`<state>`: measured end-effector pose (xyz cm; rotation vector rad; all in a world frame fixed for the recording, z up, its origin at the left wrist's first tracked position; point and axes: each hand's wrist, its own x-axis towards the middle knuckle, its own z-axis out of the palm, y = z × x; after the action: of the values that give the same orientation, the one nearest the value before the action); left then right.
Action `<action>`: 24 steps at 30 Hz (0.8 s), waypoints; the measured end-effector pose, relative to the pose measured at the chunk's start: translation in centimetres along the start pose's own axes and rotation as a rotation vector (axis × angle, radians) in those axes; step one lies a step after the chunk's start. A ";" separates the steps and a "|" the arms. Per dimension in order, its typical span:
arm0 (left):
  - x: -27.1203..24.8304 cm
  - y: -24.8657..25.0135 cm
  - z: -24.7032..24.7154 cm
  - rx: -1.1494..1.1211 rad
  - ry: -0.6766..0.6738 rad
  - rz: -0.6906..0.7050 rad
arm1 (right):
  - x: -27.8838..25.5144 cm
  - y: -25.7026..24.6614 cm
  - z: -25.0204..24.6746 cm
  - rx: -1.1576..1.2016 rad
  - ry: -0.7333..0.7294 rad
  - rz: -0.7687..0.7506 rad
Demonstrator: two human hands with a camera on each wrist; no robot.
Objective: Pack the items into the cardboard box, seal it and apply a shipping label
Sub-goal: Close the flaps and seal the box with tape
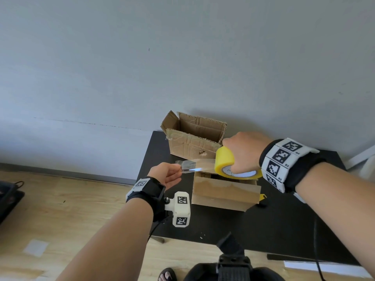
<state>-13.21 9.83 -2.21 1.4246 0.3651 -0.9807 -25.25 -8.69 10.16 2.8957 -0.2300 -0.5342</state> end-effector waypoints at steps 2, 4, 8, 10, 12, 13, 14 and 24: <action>-0.1 0.5 0.1 -0.011 0.005 0.023 | 0.1 0.1 -0.2 0.000 0.024 0.014; -0.1 1.0 0.1 -0.012 0.005 0.037 | 0.1 0.2 -0.4 0.012 0.017 0.028; 0.0 1.3 -0.1 0.004 -0.002 0.046 | 0.0 0.2 -0.2 0.041 -0.024 0.043; 0.0 1.2 -0.3 0.019 -0.013 0.039 | 0.0 0.1 -0.1 0.049 -0.051 0.042; -0.2 1.0 -0.6 0.045 -0.038 0.024 | 0.0 0.1 -0.1 0.053 -0.071 0.042; -0.2 1.0 -0.7 0.059 -0.049 0.017 | 0.0 0.1 -0.2 0.057 -0.077 0.042; -0.3 1.0 -0.8 0.070 -0.059 0.013 | -0.1 0.1 -0.3 0.060 -0.081 0.043; -0.1 1.6 -1.2 0.061 -0.065 0.047 | -0.3 -0.4 -1.5 0.058 -0.047 0.029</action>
<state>-11.70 10.74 -1.26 1.4464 0.2551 -1.0045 -24.88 -8.03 11.57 2.9333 -0.2987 -0.6001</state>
